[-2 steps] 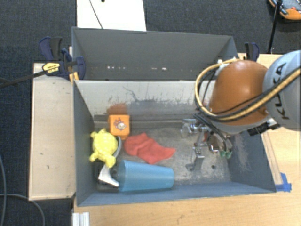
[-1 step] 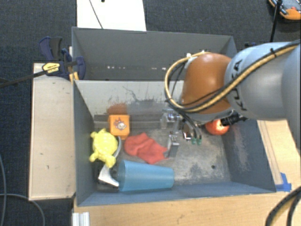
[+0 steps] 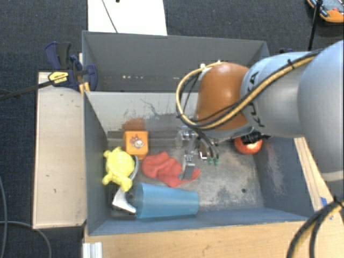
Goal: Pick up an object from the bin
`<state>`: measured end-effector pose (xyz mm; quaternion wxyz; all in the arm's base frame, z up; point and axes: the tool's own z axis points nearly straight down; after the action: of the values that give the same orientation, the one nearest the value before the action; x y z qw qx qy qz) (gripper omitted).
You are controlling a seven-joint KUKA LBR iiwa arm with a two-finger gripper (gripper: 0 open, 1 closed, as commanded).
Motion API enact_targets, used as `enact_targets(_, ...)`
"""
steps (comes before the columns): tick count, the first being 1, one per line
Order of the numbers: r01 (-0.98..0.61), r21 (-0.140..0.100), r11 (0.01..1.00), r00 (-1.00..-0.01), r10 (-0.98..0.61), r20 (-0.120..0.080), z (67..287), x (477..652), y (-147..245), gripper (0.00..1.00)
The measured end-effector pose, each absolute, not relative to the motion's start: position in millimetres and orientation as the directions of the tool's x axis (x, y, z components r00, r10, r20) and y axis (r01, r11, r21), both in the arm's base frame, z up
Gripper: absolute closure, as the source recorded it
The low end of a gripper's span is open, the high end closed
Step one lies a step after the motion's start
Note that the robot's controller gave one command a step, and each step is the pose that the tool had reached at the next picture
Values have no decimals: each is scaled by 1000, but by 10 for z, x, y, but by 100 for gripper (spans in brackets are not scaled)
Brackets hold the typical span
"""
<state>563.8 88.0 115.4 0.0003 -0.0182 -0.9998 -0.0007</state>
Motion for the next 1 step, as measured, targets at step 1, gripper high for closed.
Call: enact_targets(1, 32, 2, 999, -999, 32, -7, 931, 5396, 898, 0)
